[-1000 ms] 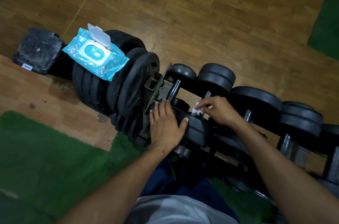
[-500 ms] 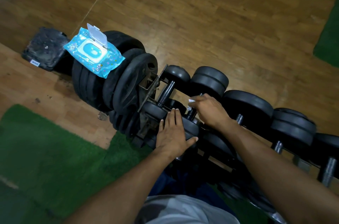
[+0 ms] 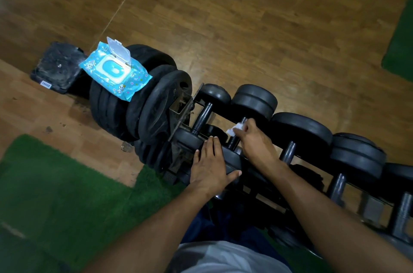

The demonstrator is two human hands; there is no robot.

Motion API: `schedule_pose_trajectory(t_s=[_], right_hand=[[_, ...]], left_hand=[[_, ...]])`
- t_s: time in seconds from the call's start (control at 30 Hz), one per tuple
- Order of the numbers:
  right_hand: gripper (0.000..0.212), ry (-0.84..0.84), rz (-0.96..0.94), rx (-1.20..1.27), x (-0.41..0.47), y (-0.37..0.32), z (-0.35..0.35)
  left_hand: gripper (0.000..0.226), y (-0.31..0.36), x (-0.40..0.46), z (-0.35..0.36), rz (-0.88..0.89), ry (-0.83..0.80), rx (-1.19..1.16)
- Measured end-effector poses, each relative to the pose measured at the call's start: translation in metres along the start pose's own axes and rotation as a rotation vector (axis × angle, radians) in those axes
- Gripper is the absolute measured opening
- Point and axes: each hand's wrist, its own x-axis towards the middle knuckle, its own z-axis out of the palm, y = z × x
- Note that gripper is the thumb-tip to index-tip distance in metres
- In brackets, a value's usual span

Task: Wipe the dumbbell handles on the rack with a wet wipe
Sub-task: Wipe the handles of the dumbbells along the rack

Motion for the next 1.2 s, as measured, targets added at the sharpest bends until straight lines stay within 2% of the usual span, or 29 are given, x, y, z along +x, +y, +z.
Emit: schedule_pose_trajectory(t_s=[0.07, 0.13, 0.3, 0.4, 0.57, 0.77, 0.87, 0.93, 1.07, 1.13, 1.2], right_hand=[[0.029, -0.016, -0.108, -0.131, -0.004, -0.004, 0.003], [0.035, 0.006, -0.082, -0.161, 0.004, -0.003, -0.002], [0.053, 0.064, 0.101, -0.188, 0.021, -0.003, -0.012], [0.06, 0.074, 0.24, -0.055, 0.009, -0.01, -0.005], [0.054, 0.064, 0.689, 0.699, 0.006, -0.021, 0.005], [0.029, 0.108, 0.847, 0.993, 0.016, -0.021, 0.001], [0.031, -0.01, 0.965, 1.291, 0.012, -0.017, 0.004], [0.031, -0.063, 1.015, 1.392, 0.015, -0.011, -0.002], [0.031, 0.018, 1.018, 1.424, 0.029, -0.002, -0.009], [0.03, -0.056, 1.011, 1.323, 0.029, -0.005, -0.01], [0.031, -0.224, 0.939, 1.164, 0.022, -0.009, -0.011]], left_hand=[[0.125, 0.0, 0.0, 0.0, 0.004, -0.01, 0.004], [0.125, 0.0, 0.0, -0.001, 0.003, -0.021, 0.005], [0.125, 0.001, 0.0, -0.004, -0.002, -0.048, 0.022], [0.124, 0.001, 0.0, -0.004, -0.006, -0.044, 0.022], [0.123, 0.003, 0.0, -0.003, -0.006, -0.029, 0.03], [0.123, 0.002, 0.0, -0.003, 0.002, -0.029, 0.054], [0.123, 0.002, -0.001, -0.005, 0.003, -0.042, 0.051], [0.124, 0.002, -0.001, -0.007, -0.001, -0.051, 0.044], [0.125, 0.003, -0.001, -0.008, -0.014, -0.072, 0.06], [0.125, 0.003, -0.001, -0.008, -0.014, -0.076, 0.061], [0.125, 0.003, -0.001, -0.008, -0.012, -0.073, 0.058]])
